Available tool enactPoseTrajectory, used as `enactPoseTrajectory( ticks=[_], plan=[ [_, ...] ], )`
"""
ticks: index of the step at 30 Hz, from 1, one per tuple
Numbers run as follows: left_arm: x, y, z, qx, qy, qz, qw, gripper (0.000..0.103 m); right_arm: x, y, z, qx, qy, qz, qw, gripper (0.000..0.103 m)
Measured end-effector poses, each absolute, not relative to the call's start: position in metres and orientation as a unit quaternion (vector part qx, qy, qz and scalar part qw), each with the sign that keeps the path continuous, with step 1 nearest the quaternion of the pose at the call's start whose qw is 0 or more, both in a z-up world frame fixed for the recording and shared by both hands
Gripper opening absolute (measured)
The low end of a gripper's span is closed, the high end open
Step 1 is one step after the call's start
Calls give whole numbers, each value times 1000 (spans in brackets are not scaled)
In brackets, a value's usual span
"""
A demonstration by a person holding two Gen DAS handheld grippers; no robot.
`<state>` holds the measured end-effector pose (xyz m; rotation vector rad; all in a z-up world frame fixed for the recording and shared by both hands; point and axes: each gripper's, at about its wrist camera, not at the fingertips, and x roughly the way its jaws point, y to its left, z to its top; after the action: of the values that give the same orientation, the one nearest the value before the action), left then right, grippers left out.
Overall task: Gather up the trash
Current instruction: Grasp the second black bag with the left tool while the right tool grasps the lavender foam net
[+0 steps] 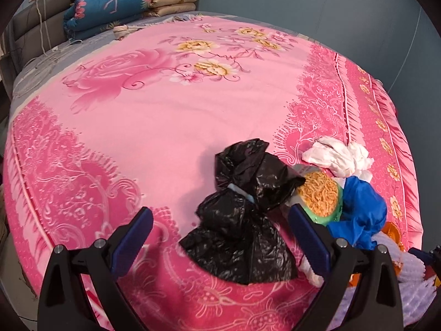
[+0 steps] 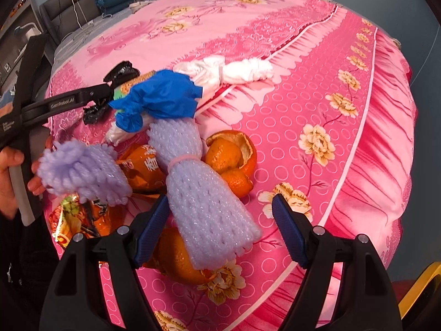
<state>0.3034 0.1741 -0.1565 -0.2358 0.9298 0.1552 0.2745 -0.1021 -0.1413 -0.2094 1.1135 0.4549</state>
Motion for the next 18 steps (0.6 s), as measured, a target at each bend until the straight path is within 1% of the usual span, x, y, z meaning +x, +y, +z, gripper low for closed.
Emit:
enactPoseTrajectory(
  ticks=[2,4,6,7,8,10,12,13,14,15,18],
  plan=[
    [306,173,-160,-117,450,65,883,95,275,-101,-146,-103,528,216,814,72],
    [307,171,-163,-121,452,58,882,92,275,-101,-149,-105,531,216,812,66],
    [307,167,-164,-117,452,49,883,83,275,-101,-150,-105,533,216,811,61],
    [307,165,-165,-115,453,45,883,82,275,-101,-151,-104,534,217,810,60],
    [306,164,-165,-114,453,42,883,77,275,-100,-151,-104,535,218,810,55],
    [305,161,-166,-112,454,35,883,70,274,-100,-150,-105,533,217,811,51],
    [305,161,-167,-114,455,33,882,54,274,-100,-149,-104,532,218,812,45],
    [305,161,-167,-116,456,31,882,50,274,-100,-148,-102,530,216,814,43],
    [304,162,-167,-119,456,32,882,42,274,-101,-147,-100,529,215,815,39],
    [303,164,-167,-123,455,33,882,35,274,-101,-145,-97,527,215,817,37],
    [300,170,-165,-141,452,31,880,28,272,-102,-139,-96,516,210,825,28]
  ],
)
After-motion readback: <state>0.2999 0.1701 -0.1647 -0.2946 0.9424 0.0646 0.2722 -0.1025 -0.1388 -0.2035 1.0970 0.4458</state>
